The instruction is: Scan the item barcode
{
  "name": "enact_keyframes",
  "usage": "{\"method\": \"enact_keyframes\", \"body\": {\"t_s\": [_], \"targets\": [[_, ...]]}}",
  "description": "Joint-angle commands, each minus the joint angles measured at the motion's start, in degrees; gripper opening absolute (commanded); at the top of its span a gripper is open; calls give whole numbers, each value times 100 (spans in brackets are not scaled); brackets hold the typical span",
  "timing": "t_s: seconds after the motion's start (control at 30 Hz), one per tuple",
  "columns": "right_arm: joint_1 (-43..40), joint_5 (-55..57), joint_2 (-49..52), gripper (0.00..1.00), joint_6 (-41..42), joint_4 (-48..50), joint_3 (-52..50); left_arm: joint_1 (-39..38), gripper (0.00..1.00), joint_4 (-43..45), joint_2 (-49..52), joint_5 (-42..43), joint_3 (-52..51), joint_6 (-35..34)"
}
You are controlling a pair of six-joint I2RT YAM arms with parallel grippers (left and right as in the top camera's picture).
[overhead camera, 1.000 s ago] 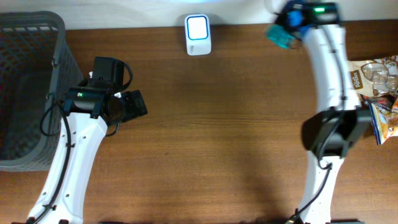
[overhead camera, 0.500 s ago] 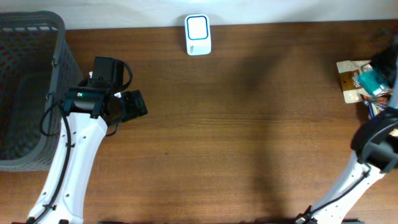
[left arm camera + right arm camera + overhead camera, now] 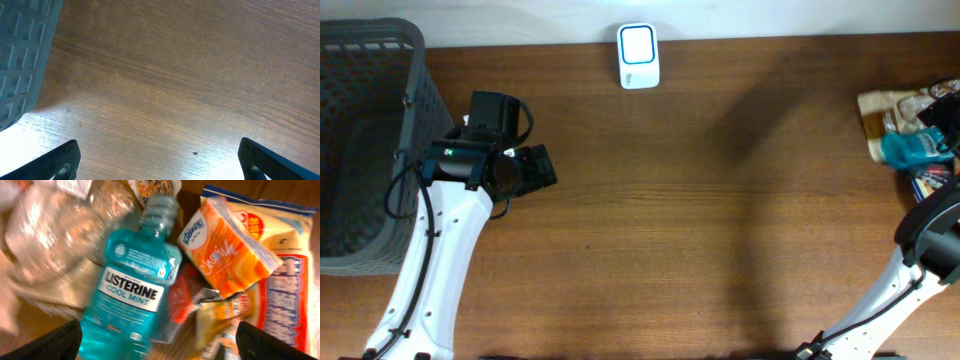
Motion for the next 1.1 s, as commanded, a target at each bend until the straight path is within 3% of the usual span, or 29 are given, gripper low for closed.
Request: {"method": "enact_keyframes", "body": {"t_s": [0.0,0.27,0.73,1.07], "targets": [[144,0,-153,99,15,2,55,28,99,-7,-66,-61,57,-68],[345,-857,-391,99,39,48,260,28,99,-7,-66,-61,57,-68],[1266,-883,-1980,99,35,-232,260,28,99,-4,-66,-61,57,-68],[2050,-962,-2758,99,33,-1517,260,28,99,-4,-66,-61,57,-68]]}}
